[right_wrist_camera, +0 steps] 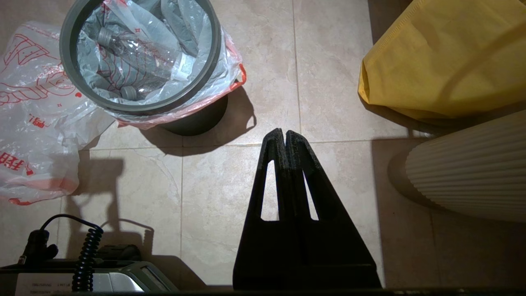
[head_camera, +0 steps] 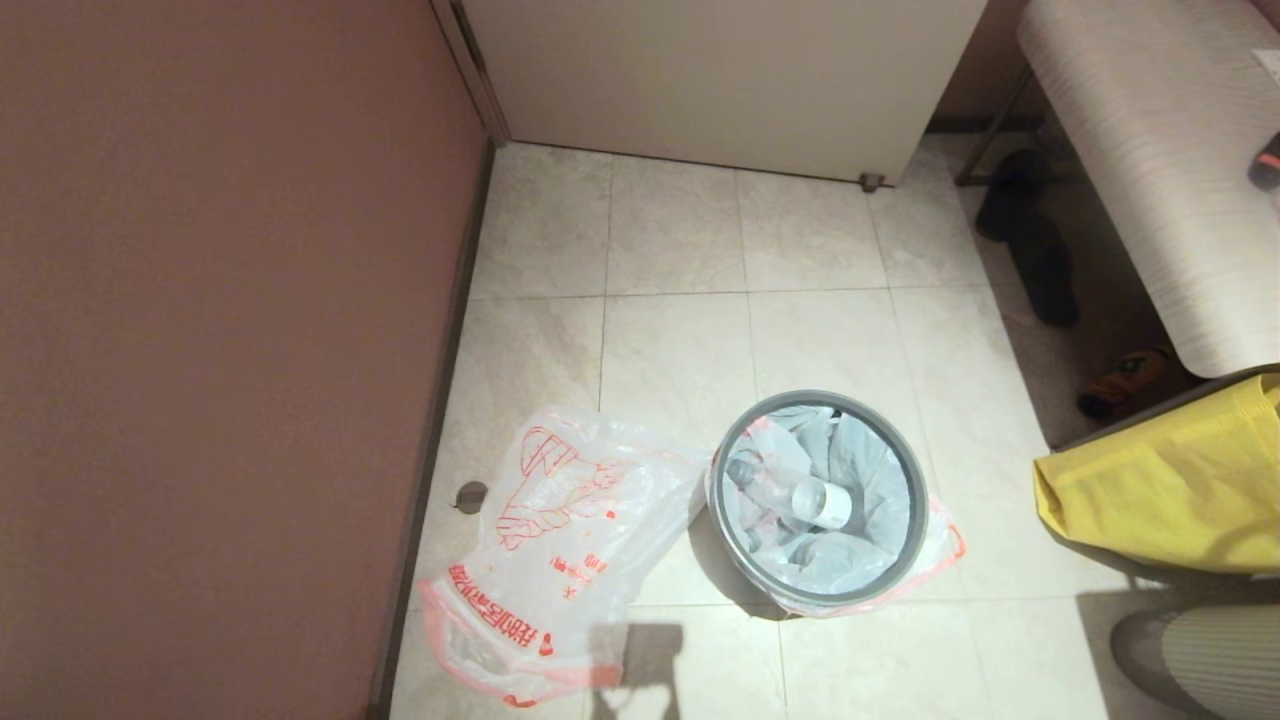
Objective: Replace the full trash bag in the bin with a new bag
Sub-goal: Place the trash can ring on the floor
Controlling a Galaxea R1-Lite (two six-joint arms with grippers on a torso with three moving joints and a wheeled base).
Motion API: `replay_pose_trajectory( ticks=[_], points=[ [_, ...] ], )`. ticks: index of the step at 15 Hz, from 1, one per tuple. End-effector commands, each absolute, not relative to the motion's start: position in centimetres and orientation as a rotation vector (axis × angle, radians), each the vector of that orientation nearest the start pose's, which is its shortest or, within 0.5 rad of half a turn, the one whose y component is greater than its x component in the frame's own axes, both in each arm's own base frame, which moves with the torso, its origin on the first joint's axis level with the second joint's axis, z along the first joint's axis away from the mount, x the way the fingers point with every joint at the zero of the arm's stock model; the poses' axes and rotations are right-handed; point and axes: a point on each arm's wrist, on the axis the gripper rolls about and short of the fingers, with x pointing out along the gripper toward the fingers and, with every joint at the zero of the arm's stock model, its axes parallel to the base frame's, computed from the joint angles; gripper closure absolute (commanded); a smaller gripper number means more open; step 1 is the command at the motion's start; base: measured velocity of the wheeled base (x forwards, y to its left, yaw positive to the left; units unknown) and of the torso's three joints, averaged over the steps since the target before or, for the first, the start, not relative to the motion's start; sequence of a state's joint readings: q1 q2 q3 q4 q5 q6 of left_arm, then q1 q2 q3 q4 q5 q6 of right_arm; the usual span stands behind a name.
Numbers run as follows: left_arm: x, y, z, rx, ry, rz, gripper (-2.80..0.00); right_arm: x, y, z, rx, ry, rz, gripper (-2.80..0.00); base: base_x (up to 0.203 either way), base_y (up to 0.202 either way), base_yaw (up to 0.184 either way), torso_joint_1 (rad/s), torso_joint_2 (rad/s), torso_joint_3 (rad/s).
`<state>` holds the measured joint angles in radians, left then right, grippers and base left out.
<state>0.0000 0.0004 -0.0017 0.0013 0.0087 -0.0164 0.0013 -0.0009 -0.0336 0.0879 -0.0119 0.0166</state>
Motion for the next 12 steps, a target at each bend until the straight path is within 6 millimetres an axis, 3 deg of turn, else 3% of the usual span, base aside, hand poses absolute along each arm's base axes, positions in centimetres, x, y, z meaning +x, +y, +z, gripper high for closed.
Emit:
replay_pose_trajectory(
  ticks=[1, 10, 12],
  points=[
    [-2.29, 0.02, 7.57, -0.017, 0.0, 0.009, 0.0, -2.56, -0.03, 7.57, 0.016, 0.055, -0.011, 0.0, 0.0, 0.0, 0.0, 0.0, 0.0, 0.0],
    [-2.28, 0.02, 7.55, -0.017, 0.001, 0.009, 0.0, -2.57, -0.03, 7.63, 0.012, 0.052, -0.012, 0.0, 0.0, 0.0, 0.0, 0.0, 0.0, 0.0],
    [-2.29, 0.02, 7.57, -0.017, 0.0, 0.009, 0.0, -2.82, -0.02, 8.42, -0.003, 0.027, -0.007, 0.0, 0.0, 0.0, 0.0, 0.0, 0.0, 0.0]
  ],
)
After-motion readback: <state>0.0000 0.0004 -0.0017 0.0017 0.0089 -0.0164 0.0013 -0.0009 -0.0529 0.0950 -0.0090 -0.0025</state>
